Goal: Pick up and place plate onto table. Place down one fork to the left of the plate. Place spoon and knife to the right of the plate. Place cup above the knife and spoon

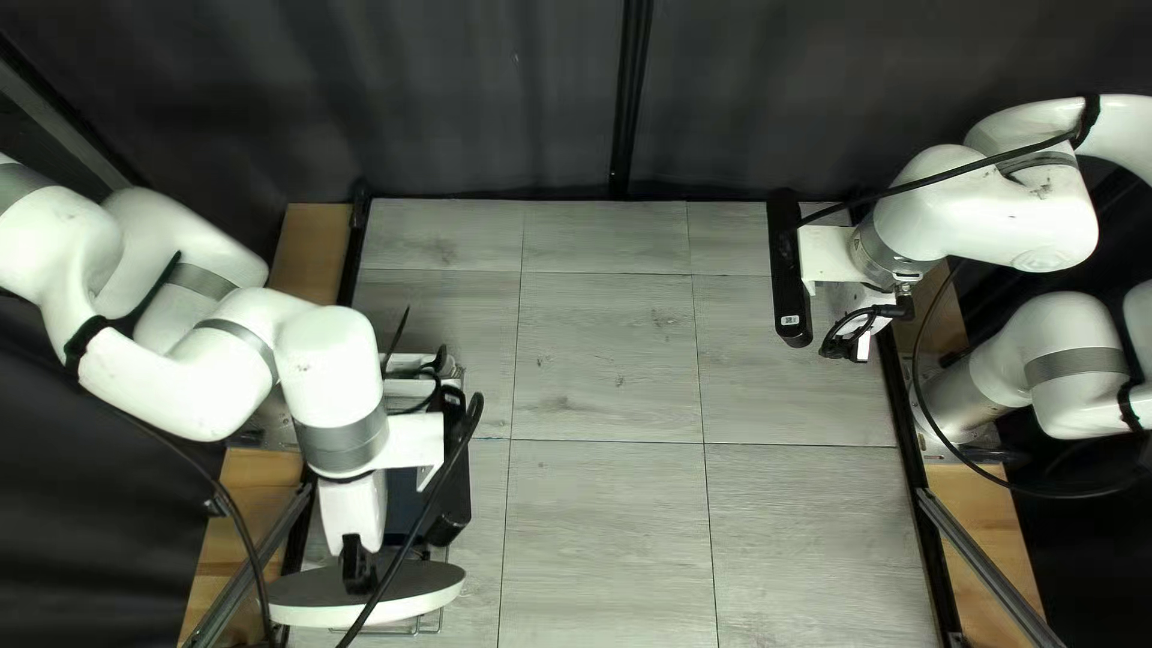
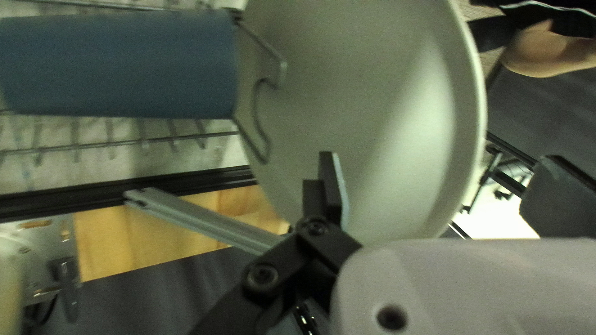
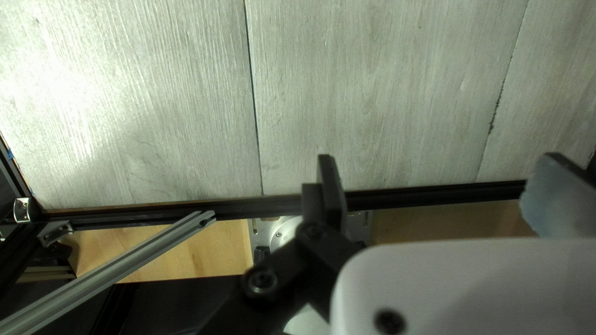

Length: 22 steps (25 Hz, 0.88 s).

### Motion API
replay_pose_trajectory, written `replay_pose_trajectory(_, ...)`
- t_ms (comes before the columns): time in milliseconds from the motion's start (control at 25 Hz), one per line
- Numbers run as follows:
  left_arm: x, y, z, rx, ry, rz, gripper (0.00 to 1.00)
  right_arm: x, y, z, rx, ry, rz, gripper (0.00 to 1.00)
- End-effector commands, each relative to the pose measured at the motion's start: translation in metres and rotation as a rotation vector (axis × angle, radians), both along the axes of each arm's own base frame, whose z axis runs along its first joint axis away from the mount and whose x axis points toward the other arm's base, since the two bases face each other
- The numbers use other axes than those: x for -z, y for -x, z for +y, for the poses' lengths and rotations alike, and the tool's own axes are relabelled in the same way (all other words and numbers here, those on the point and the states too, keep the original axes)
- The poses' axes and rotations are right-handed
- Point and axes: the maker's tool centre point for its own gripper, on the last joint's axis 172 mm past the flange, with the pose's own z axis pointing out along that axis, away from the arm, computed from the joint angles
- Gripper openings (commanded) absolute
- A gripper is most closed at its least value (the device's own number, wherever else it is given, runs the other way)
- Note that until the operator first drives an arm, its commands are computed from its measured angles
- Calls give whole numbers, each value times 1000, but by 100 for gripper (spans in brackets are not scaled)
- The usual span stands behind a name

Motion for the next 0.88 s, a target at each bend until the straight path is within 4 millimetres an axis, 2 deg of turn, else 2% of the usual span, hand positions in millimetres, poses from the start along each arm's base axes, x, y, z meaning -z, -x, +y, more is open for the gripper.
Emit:
replay_pose_trajectory(40,0,3,4,-15,10,19,100,0,0,0,0,0,0,100)
replay_pose_trajectory(200,-15,12,-3,-32,46,69,100,0,0,0,0,0,0,100)
replay_pose_trajectory(360,-8,16,-16,-27,104,96,100,0,0,0,0,0,0,100)
replay_pose_trajectory(600,4,11,-35,-10,167,107,100,0,0,0,0,0,0,100)
replay_pose_trajectory(880,15,14,-46,17,210,107,100,0,0,0,0,0,0,100)
